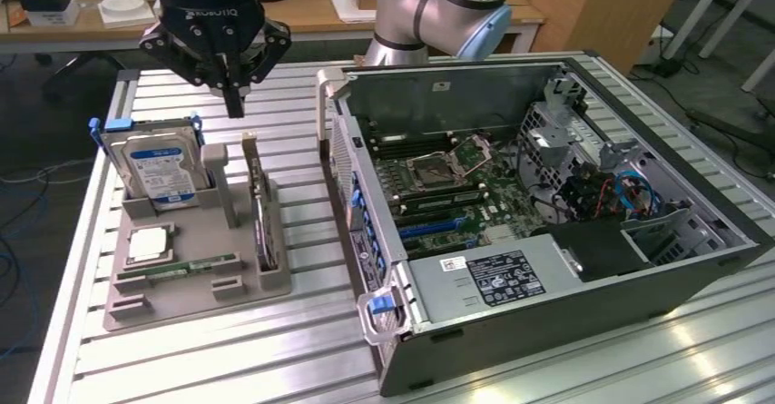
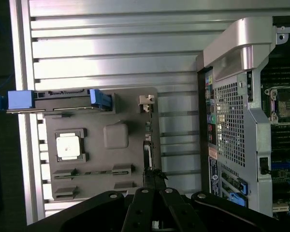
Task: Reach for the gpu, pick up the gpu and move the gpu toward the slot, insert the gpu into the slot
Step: 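Pick up the gpu and move the gpu toward the slot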
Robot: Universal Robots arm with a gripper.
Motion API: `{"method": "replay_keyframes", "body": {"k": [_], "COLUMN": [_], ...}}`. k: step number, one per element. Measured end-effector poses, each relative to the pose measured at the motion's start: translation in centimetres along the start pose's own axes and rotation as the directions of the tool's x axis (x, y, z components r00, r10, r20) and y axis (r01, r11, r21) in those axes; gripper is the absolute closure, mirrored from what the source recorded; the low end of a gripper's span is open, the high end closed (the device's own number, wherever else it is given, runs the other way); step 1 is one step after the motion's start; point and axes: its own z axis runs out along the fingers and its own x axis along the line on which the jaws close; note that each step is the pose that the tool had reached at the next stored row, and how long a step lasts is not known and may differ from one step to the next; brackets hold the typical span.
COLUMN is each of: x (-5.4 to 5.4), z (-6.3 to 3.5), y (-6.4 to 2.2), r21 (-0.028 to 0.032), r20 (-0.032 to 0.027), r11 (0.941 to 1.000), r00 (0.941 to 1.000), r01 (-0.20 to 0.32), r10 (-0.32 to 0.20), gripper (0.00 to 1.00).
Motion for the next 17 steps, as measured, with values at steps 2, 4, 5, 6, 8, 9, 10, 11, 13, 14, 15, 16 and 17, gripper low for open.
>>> {"method": "replay_keyframes", "body": {"k": [2, 4, 5, 6, 8, 9, 10, 11, 13, 14, 15, 16, 17], "x": [0.00, 0.00, 0.00, 0.00, 0.00, 0.00, 0.00, 0.00, 0.00, 0.00, 0.01, 0.01, 0.01], "z": [0.00, 0.00, 0.00, 0.00, 0.00, 0.00, 0.00, 0.00, 0.02, 0.06, 0.11, 0.18, 0.29], "y": [0.00, 0.00, 0.00, 0.00, 0.00, 0.00, 0.00, 0.00, 0.00, 0.01, 0.01, 0.00, 0.00], "r21": [0.0000, 0.0001, 0.0000, 0.0000, 0.0000, 0.0000, 0.0000, 0.0000, -0.0001, -0.0004, -0.0008, -0.0013, -0.0019], "r20": [0.0000, 0.0000, 0.0000, 0.0000, 0.0000, 0.0000, 0.0000, 0.0000, -0.0002, -0.0010, -0.0018, -0.0025, -0.0031], "r11": [1.0000, 1.0000, 1.0000, 1.0000, 1.0000, 1.0000, 1.0000, 1.0000, 1.0000, 0.9998, 0.9993, 0.9985, 0.9973], "r00": [1.0000, 1.0000, 1.0000, 1.0000, 1.0000, 1.0000, 1.0000, 1.0000, 1.0000, 0.9998, 0.9993, 0.9985, 0.9973], "r01": [0.000, 0.000, 0.000, 0.000, 0.000, 0.000, 0.000, 0.000, 0.005, 0.021, 0.038, 0.056, 0.073], "r10": [0.000, 0.000, 0.000, 0.000, 0.000, 0.000, 0.000, 0.000, -0.005, -0.021, -0.038, -0.056, -0.073], "gripper": [0.90, 0.90, 0.89, 0.83, 0.77, 0.71, 0.65, 0.65, 0.53, 0.53, 0.47, 0.47, 0.47]}}
